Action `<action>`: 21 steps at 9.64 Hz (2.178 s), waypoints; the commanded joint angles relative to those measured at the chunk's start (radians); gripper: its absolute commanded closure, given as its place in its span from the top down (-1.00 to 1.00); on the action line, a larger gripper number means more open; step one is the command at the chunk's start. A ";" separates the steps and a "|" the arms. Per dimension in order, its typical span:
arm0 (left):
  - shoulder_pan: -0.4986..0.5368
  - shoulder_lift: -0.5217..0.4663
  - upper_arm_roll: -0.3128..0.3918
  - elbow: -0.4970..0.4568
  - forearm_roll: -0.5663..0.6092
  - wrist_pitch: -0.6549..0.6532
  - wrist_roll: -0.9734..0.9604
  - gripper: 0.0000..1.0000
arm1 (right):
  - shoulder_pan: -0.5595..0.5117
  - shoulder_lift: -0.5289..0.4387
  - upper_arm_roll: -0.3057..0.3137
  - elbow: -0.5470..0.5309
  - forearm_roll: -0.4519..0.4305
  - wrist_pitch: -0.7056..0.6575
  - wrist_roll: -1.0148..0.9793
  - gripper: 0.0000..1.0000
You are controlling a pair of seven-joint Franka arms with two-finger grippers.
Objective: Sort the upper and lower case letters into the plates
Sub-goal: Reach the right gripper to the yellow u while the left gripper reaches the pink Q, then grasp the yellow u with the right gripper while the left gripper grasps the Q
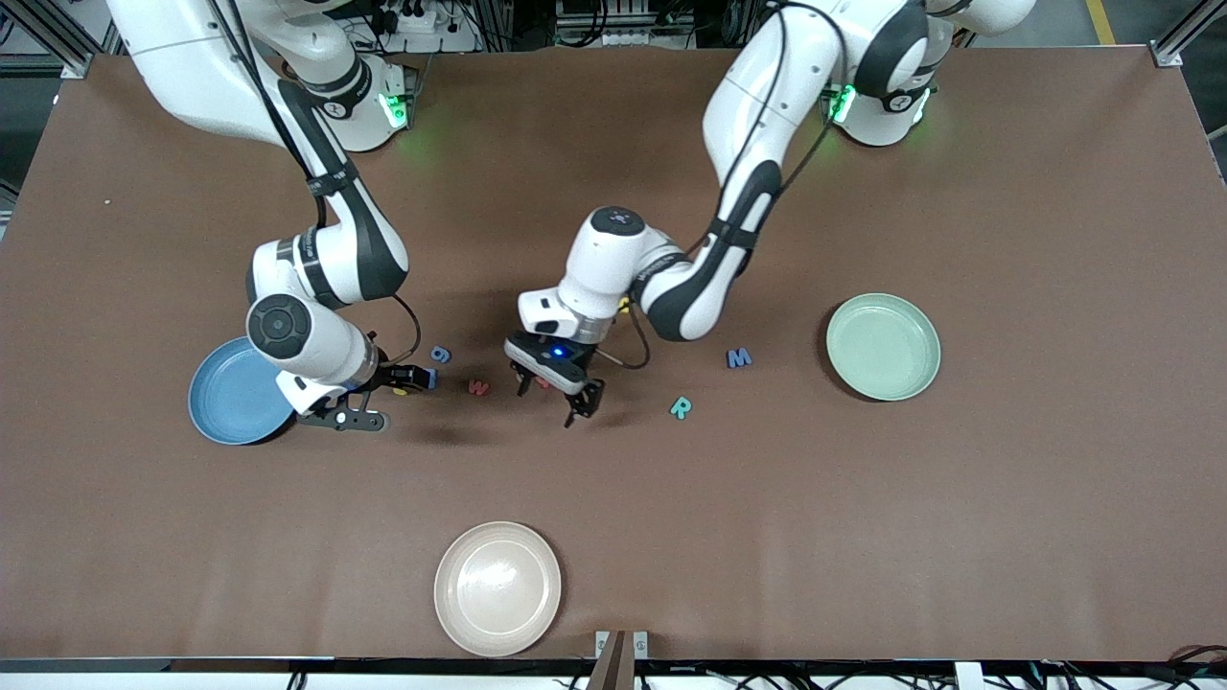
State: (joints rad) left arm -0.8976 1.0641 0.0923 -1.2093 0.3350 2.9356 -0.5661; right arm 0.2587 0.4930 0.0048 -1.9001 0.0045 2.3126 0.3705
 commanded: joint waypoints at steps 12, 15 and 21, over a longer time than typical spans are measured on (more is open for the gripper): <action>-0.072 0.002 0.047 -0.150 0.029 0.013 -0.219 0.90 | -0.056 0.067 -0.005 -0.111 0.012 0.203 -0.033 1.00; -0.073 -0.016 0.047 -0.171 0.029 0.011 -0.219 0.30 | -0.055 0.067 -0.005 -0.126 0.012 0.205 -0.033 1.00; -0.075 -0.012 0.046 -0.167 0.024 0.011 -0.219 -0.07 | -0.053 0.061 -0.005 -0.131 0.012 0.203 -0.030 1.00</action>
State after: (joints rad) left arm -0.9663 1.0613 0.1280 -1.3324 0.3350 2.9510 -0.7448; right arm 0.2096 0.5625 -0.0059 -2.0102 0.0045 2.5044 0.3543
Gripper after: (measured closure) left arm 0.511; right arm 0.000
